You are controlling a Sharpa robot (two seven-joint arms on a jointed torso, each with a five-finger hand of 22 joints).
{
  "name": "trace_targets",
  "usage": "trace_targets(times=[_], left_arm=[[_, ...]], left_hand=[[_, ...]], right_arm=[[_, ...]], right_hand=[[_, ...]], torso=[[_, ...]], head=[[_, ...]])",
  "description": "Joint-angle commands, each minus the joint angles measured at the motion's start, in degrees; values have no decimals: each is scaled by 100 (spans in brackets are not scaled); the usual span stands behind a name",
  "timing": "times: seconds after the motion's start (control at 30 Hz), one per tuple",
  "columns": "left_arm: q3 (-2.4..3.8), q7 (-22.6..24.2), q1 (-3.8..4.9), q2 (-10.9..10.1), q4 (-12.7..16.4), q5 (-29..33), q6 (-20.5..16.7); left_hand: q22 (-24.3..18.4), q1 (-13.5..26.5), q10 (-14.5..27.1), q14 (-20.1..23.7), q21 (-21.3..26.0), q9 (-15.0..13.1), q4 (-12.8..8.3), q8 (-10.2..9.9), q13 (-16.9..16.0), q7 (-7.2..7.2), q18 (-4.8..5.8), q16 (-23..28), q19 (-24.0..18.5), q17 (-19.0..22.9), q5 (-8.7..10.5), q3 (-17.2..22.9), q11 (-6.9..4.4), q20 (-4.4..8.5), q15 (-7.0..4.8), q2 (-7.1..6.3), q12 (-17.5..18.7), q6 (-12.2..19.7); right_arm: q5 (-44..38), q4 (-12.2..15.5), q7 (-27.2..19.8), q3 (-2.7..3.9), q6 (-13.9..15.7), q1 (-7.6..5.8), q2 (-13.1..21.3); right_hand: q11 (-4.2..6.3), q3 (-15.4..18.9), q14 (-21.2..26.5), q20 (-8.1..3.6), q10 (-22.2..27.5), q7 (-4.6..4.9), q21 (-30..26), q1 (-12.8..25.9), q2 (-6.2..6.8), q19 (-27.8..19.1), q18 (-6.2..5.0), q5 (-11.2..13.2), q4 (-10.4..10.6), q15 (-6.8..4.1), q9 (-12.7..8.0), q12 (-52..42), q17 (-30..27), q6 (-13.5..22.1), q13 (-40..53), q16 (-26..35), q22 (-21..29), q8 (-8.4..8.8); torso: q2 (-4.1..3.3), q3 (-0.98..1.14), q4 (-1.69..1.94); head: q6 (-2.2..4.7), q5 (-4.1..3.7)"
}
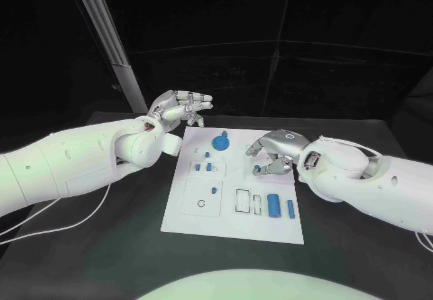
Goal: Assemble the parts on the task board
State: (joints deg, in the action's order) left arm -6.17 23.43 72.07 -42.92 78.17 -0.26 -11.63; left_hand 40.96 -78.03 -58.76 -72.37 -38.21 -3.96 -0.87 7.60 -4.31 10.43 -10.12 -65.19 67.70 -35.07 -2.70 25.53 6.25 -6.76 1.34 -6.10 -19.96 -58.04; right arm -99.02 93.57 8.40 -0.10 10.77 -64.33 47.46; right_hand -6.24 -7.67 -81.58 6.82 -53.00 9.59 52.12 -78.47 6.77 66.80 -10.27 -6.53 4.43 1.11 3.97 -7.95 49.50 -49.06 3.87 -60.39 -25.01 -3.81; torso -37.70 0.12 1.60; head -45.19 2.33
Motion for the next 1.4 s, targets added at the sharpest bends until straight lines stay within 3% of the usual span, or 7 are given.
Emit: trace_targets(times=[0.03, 0.3, 0.53, 0.87, 1.0, 1.13, 1.4], left_arm=[[1, 16, 8, 5, 1, 22, 114], [1, 5, 9, -5, -10, 22, 127], [1, -3, 9, -14, -10, 22, 124], [0, -9, 9, -26, -12, 22, 123], [0, -10, 9, -26, -12, 22, 126], [0, -11, 9, -27, -12, 22, 128], [0, -13, 9, -34, -9, 22, 125]], left_hand=[[-8, 15, 46, 47, 29, 0, -27, 29, 7, 20, -30, 25, -28, 8, -36, 0, 12, -7, -7, -8, -30, 36], [-8, 15, 46, 47, 29, 0, -27, 29, 7, 20, -30, 25, -28, 8, -36, 0, 12, -7, -7, -8, -30, 36], [-8, 15, 46, 47, 29, 0, -27, 29, 7, 20, -30, 25, -28, 8, -36, 0, 12, -7, -7, -8, -30, 36], [-8, 15, 46, 47, 29, 0, -27, 29, 7, 20, -30, 25, -28, 8, -36, 0, 12, -7, -7, -8, -30, 36], [-8, 15, 46, 47, 29, 0, -27, 29, 7, 20, -30, 25, -28, 8, -36, 0, 12, -7, -7, -8, -30, 36], [-8, 15, 46, 47, 29, 0, -27, 29, 7, 20, -30, 25, -28, 8, -36, 0, 12, -7, -7, -8, -30, 36], [-12, 14, 51, 52, 33, -2, -30, 39, 6, 22, -31, 25, -29, 15, -36, -1, 13, -10, -5, -2, -43, 39]], right_arm=[[-48, -29, 183, 6, -387, -18, -13], [-101, -91, 225, 5, -716, -20, -91], [-129, -129, 149, 4, -986, -19, -161], [-256, -183, 139, 4, -1116, -18, -205], [-276, -197, 124, 3, -1059, -18, -234], [-321, -213, 131, 3, -920, -17, -253], [-414, -178, 25, 3, -312, -15, -227]], right_hand=[[16, 67, -49, -19, -16, -17, -31, -112, -35, 59, -34, -22, 6, -34, 15, -78, -10, -82, 6, -37, 15, -28], [35, 154, -125, -24, -255, -8, -44, -240, -184, 145, -32, -33, 34, -43, 27, -315, 26, -266, 14, -131, 41, -63], [90, -86, -317, -61, -791, -50, 506, -507, -464, 553, 92, 62, -22, -88, 54, -455, 482, -691, -24, -550, -757, -167], [138, -400, -353, -101, -1067, -83, 725, -607, -479, 660, 133, 114, -43, -128, 35, -302, 655, -934, -34, -724, -1046, -165], [153, -557, -356, -115, -1158, -97, 784, -629, -480, 679, 142, 134, -49, -145, 23, -220, 697, -1006, -32, -774, -1119, -147], [172, -831, -365, -137, -1284, -106, 890, -731, -546, 722, 163, 322, -109, -169, 20, -152, 772, -1107, -28, -850, -1269, -142], [225, -1415, -384, -187, -1642, -133, 1296, -763, -590, 906, 252, 343, -254, -218, 40, -70, 916, -1382, -1, -1008, -1862, -187]], torso=[[-6, -7, 24], [-4, -3, 2], [-10, 1, 1], [-7, 1, 0], [-7, 3, 0], [-5, 1, 0], [-3, 3, -2]], head=[[-3, 0], [-22, 28], [-40, 26], [-56, 22], [-60, 25], [-64, 25], [-78, 32]])
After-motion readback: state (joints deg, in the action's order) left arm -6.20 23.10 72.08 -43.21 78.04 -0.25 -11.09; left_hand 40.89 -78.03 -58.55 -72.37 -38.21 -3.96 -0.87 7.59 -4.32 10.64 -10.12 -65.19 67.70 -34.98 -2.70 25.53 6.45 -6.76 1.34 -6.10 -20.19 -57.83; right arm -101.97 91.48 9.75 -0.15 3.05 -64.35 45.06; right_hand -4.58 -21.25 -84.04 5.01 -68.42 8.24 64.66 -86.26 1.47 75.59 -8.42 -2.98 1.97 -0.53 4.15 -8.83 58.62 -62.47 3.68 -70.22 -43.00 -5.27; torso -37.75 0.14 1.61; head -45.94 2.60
